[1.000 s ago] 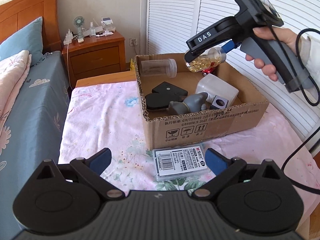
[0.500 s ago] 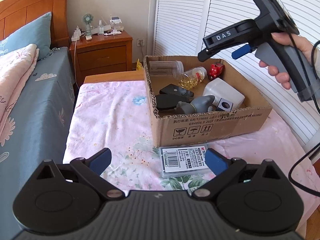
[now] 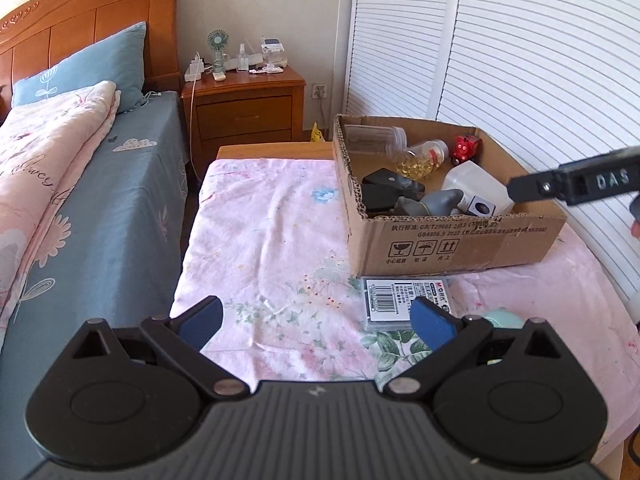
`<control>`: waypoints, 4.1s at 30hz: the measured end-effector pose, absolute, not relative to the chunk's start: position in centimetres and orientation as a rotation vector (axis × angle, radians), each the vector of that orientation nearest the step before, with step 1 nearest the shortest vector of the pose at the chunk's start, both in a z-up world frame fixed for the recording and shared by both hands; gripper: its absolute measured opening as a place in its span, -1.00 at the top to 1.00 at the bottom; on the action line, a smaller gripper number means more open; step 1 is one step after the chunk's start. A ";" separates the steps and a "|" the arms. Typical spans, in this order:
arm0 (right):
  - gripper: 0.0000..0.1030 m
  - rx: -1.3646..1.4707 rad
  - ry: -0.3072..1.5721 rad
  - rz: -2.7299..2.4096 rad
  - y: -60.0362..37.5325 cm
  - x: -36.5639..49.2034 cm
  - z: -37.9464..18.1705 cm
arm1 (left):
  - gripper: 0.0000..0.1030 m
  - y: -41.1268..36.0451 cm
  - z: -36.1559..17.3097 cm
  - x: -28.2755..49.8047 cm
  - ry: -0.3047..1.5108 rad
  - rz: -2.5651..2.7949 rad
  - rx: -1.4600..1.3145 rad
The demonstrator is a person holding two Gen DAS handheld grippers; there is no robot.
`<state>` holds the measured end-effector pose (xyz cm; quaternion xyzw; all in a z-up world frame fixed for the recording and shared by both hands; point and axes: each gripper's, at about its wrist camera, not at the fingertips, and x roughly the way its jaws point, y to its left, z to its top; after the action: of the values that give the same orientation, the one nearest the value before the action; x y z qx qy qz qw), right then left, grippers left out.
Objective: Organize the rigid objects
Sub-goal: 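Move the right tool to the mint-green egg container while the left tool approaches the card pack, then close the right tool on the green egg container while the left tool grips the card pack, then carry the green egg container and card pack into the box and open both tools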
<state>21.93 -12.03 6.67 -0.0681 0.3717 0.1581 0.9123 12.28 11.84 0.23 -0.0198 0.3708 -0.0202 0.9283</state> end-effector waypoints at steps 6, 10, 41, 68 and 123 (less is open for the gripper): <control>-1.00 -0.156 0.806 0.325 -11.6 18.8 3.3 | -0.93 11.6 0.2 11.6 0.763 -0.048 -0.030; -1.00 -0.192 0.847 0.317 -10.9 17.5 0.5 | -0.93 11.3 -0.1 11.5 0.768 -0.057 -0.023; -1.00 -0.131 0.873 0.208 -14.4 16.5 -5.6 | -0.93 4.9 -4.9 18.0 0.928 -0.181 0.046; -1.00 -0.144 0.822 0.257 -14.8 16.0 -5.7 | -0.79 5.0 -7.3 17.9 0.937 -0.164 0.058; -0.12 -0.383 0.828 0.488 -12.8 15.2 -0.7 | -0.78 6.5 -2.9 15.3 0.905 -0.252 0.123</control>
<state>15.19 -12.81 -0.65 -0.1830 0.3958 0.2331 0.8692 15.31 6.48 -2.94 0.0594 0.4358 -0.1213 0.8898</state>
